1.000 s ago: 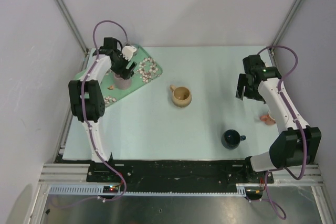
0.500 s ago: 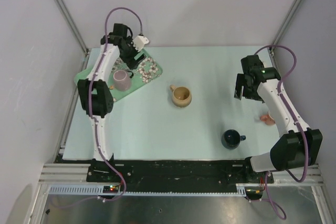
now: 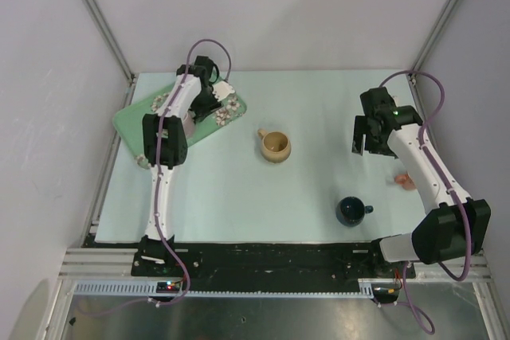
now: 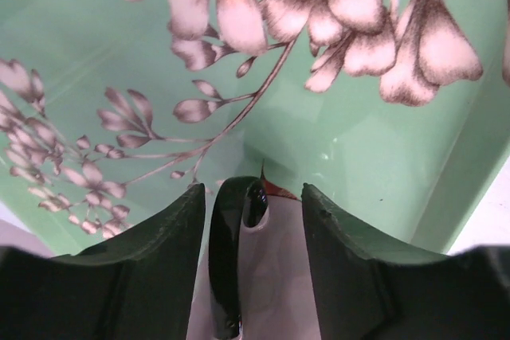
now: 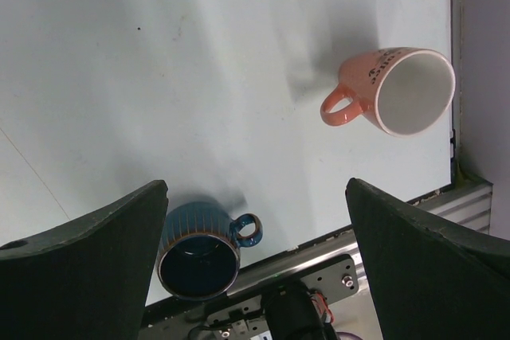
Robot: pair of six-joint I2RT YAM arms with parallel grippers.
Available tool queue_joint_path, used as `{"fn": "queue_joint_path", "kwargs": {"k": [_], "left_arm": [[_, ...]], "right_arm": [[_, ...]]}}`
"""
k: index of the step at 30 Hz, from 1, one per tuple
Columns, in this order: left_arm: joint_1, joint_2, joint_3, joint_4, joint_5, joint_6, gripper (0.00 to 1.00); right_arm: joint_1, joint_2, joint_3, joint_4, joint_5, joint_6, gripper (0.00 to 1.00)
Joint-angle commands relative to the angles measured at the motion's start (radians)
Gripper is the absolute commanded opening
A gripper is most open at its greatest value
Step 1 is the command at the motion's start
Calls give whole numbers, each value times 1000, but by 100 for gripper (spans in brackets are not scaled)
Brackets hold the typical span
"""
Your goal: Turn the mug right side up
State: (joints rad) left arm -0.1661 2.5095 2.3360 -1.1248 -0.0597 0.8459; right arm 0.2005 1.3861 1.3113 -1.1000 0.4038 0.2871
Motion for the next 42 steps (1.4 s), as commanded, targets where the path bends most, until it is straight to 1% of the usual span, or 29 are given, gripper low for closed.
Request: {"fn": "queue_joint_path", "kwargs": {"k": [1, 3, 5, 6, 8, 11, 15, 16, 18, 19, 20, 21, 23, 25, 30, 32, 35, 38, 42], "left_arm": [[-3, -31, 43, -22, -60, 30, 51], [-3, -47, 33, -26, -60, 30, 49], [-3, -72, 12, -29, -59, 41, 54], [-2, -84, -1, -31, -61, 49, 58], [1, -100, -12, -35, -73, 68, 61], [11, -91, -4, -44, -105, 83, 56], [22, -79, 3, -52, -108, 75, 48], [22, -75, 8, -53, -115, 70, 44], [24, -59, 28, -54, -133, 49, 29], [25, -55, 32, -55, -140, 44, 19], [26, -57, 31, -56, -139, 43, 11], [26, -62, 26, -56, -136, 43, 5], [26, -75, 21, -56, -128, 39, 1], [26, -94, 28, -55, -114, 27, 0], [37, -161, 132, -52, -23, -83, 0], [44, -199, 178, -47, 28, -143, 0], [57, -273, 197, -29, 142, -234, 0], [73, -343, 199, -11, 263, -332, 0], [76, -444, 172, -8, 473, -408, 0]], "right_arm": [[6, -54, -14, -4, 30, 10, 99], [7, -56, -18, -3, 30, 11, 99], [7, -56, -19, 0, 27, 10, 99], [7, -57, -20, 3, 25, 9, 99], [6, -55, -20, 10, 20, 5, 99], [6, -48, -21, 17, 14, 2, 99], [8, -47, -26, 23, 12, -5, 99], [7, -46, -26, 24, 14, -6, 99], [8, -46, -27, 28, 15, -9, 99], [8, -46, -27, 30, 13, -11, 99], [8, -48, -27, 33, 12, -11, 100], [8, -50, -27, 35, 10, -12, 99], [9, -54, -27, 42, 4, -14, 99], [10, -60, -21, 48, -5, -13, 100], [63, -86, 31, 72, -55, -19, 100], [111, -91, 67, 97, -87, -25, 99], [198, -88, 129, 151, -147, -32, 99], [275, -72, 183, 257, -294, -31, 99], [319, -42, 221, 434, -523, -12, 99]]}}
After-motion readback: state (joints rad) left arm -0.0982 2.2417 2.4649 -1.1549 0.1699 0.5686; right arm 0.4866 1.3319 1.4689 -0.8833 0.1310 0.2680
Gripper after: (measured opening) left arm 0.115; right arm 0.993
